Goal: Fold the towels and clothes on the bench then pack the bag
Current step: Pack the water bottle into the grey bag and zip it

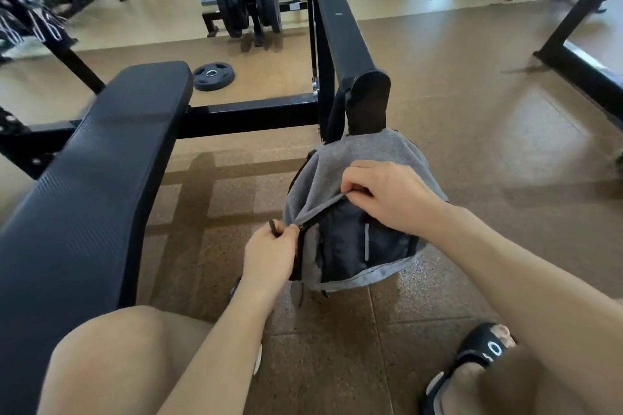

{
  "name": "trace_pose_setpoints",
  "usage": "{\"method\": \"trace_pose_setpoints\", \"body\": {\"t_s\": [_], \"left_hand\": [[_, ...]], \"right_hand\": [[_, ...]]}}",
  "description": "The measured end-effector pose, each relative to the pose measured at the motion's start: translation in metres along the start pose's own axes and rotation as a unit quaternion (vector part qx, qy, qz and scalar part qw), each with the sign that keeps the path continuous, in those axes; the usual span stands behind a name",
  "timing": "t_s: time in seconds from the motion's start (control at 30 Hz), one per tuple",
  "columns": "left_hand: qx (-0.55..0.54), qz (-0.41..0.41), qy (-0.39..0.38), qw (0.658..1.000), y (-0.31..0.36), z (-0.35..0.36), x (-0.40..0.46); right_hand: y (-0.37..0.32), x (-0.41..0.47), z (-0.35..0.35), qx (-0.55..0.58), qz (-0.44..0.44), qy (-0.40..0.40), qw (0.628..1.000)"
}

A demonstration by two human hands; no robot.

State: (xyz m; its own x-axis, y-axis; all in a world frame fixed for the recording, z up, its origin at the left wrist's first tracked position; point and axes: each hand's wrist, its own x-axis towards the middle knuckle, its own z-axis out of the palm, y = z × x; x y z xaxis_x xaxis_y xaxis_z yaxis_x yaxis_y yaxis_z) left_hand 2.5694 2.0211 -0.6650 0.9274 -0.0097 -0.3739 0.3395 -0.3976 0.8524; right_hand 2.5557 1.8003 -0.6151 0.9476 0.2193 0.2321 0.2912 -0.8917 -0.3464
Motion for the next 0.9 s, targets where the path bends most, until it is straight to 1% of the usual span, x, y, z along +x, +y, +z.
{"method": "trace_pose_setpoints", "body": {"t_s": [0.13, 0.23, 0.33, 0.43, 0.57, 0.63, 0.73, 0.8, 0.9], "left_hand": [[-0.061, -0.062, 0.013, 0.996, -0.028, 0.000, 0.005], [-0.145, -0.110, 0.024, 0.983, -0.042, 0.004, 0.010], [-0.188, -0.132, 0.025, 0.973, -0.053, 0.007, 0.023], [-0.164, -0.169, 0.022, 0.972, -0.078, 0.011, 0.030], [-0.200, -0.215, 0.004, 0.956, -0.101, 0.022, 0.032], [-0.224, -0.238, 0.012, 0.945, -0.104, 0.027, 0.037], [-0.238, -0.246, 0.035, 0.939, -0.112, 0.032, 0.047], [-0.238, -0.253, 0.050, 0.936, -0.113, 0.034, 0.047], [-0.212, -0.269, 0.051, 0.938, -0.110, 0.035, 0.050]], "right_hand": [[-0.006, 0.004, 0.003, 0.020, -0.001, 0.002, 1.000], [-0.008, 0.007, 0.002, 0.015, -0.004, 0.005, 1.000], [-0.006, 0.009, 0.003, 0.010, -0.003, 0.012, 1.000], [-0.003, 0.012, 0.001, 0.007, 0.005, 0.023, 1.000], [0.000, 0.013, -0.001, 0.012, 0.007, 0.029, 0.999], [-0.001, 0.012, -0.001, 0.017, 0.003, 0.032, 0.999], [-0.001, 0.012, -0.001, 0.021, -0.001, 0.032, 0.999], [-0.001, 0.012, -0.001, 0.018, -0.004, 0.034, 0.999], [-0.002, 0.010, 0.002, 0.016, -0.001, 0.037, 0.999]]}}
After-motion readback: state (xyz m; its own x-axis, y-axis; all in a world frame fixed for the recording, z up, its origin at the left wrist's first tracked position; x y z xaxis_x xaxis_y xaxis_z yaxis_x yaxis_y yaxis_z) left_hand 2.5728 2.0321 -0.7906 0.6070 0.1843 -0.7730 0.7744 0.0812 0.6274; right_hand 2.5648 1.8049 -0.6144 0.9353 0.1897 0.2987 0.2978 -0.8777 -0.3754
